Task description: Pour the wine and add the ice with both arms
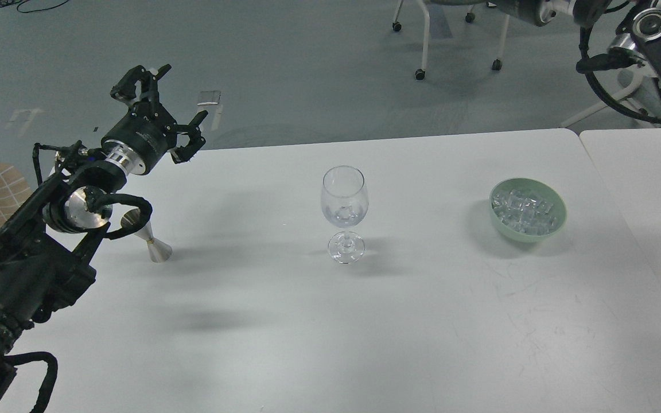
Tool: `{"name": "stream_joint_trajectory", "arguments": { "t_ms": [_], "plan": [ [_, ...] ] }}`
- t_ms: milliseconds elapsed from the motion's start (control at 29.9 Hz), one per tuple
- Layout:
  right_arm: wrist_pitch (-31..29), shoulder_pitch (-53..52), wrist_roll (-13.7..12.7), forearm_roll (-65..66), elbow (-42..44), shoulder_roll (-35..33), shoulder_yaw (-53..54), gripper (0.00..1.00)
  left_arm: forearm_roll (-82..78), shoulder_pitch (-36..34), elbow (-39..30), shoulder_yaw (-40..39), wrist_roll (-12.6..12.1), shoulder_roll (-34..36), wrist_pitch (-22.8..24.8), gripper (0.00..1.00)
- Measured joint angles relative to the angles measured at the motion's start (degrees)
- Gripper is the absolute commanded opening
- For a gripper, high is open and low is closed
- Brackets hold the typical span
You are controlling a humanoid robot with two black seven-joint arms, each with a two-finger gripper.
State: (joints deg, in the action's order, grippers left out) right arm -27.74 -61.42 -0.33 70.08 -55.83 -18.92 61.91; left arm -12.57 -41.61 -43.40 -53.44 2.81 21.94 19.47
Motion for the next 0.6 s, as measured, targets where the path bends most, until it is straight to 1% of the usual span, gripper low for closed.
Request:
{"name": "stream_joint_trajectory", "arguments": {
  "t_ms": [67, 167, 301, 368, 468, 602],
  "plan": [
    [1.24, 0.51, 0.92, -5.24, 2.1, 0.42, 0.21, 1.0, 0.0, -0.11, 0.46, -0.04, 0.2, -0.01, 0.01, 0.97],
    [4.45, 1.93, 3.28, -12.08, 5.94, 2.39, 0.29, 1.0, 0.0, -0.96, 1.63, -0.16, 0.62, -0.11, 0.27, 0.97],
    [7.58, 4.27, 7.69, -16.15, 10.06, 5.55, 0.87, 1.0, 0.0, -1.4, 2.67, -0.17, 1.04, -0.14, 1.84, 0.97],
    [8.41, 5.81, 9.61, -18.45, 11.96, 7.48, 1.87, 1.0, 0.0, -1.56, 2.93, -0.17, 2.06, -0.14, 2.93, 0.97],
    [8.65, 7.94, 10.97, -21.72, 13.4, 9.99, 4.8, 1.0, -0.03, -2.16, 3.15, -0.14, 3.54, -0.1, 3.82, 0.97],
    [8.26, 10.63, 11.36, -23.64, 13.78, 12.47, 8.82, 1.0, -0.05, -2.55, 4.82, -0.11, 4.05, -0.22, 4.77, 0.97]
  ]
}}
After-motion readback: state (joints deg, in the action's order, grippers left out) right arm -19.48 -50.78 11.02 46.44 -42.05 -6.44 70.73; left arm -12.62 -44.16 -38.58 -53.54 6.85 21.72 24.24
